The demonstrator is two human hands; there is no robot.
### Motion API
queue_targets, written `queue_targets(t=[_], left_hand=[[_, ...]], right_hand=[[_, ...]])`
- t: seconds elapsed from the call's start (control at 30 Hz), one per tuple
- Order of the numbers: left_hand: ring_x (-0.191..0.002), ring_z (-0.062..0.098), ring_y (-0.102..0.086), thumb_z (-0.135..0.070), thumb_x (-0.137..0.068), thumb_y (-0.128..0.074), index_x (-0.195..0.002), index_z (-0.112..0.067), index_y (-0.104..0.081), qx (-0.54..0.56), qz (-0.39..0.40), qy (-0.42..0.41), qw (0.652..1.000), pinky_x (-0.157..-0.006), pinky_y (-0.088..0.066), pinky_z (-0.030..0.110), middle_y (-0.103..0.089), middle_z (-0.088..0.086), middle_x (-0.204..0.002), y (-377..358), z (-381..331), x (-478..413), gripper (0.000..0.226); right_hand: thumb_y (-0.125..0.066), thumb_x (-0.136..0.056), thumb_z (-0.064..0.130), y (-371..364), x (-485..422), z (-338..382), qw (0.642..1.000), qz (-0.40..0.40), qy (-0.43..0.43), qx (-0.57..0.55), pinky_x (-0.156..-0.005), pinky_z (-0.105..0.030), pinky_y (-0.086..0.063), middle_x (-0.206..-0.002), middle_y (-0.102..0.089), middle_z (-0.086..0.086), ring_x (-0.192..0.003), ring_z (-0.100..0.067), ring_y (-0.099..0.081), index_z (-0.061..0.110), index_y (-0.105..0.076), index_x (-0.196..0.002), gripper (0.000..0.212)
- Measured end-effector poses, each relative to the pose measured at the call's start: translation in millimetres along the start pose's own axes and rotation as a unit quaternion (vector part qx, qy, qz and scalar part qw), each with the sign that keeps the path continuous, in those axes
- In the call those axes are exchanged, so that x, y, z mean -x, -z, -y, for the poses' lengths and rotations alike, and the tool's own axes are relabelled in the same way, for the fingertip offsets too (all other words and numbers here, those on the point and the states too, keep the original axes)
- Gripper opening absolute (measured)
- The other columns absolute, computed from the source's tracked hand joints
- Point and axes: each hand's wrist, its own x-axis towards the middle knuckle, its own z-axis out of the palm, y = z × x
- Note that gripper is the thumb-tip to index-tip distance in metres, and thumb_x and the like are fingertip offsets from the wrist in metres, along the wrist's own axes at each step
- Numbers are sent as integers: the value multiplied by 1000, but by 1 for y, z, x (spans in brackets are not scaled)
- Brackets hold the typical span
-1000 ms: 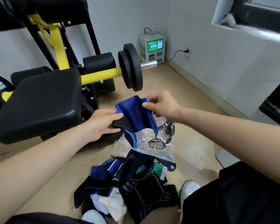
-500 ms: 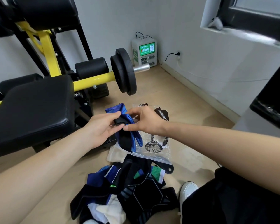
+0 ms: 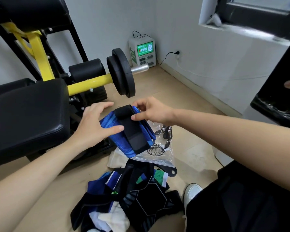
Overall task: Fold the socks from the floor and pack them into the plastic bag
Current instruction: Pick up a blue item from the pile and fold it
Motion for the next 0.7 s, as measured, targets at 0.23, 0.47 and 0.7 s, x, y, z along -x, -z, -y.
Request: queue_targets(t=[0.23,0.47,0.7], left_hand=[[-87,7,-69,-44,-83,-77,-104,-30,-69,84,72,32,993,-83,-56,41,-73,-9,-95,-10,-6,2,27],[-69,15,-64,-26,-91,-74,-84,-8,-72,193,-41,83,977,-69,-48,36,-72,16,-82,-15,-18,-6,19],[-87,21,-73,-27,-89,-75,-95,-24,-74,277,-27,126,952,-77,-55,46,-77,2,-93,-9,-12,-7,6]], right_hand=[[-63,-93,3,12,1,0,995,32,-69,-60,-60,-20,-47,-101,-65,-10,-86,-17,-61,-1,-60,-117,24],[-82,-77,5,-1,7,2,988,0,92,123,-104,-13,-40,-149,-44,3,-132,-7,-47,16,-32,-153,92],[-67,-87,-3,-4,8,6,976,-6,156,152,-111,-36,-43,-149,-45,6,-134,-9,-45,23,-38,-149,73]])
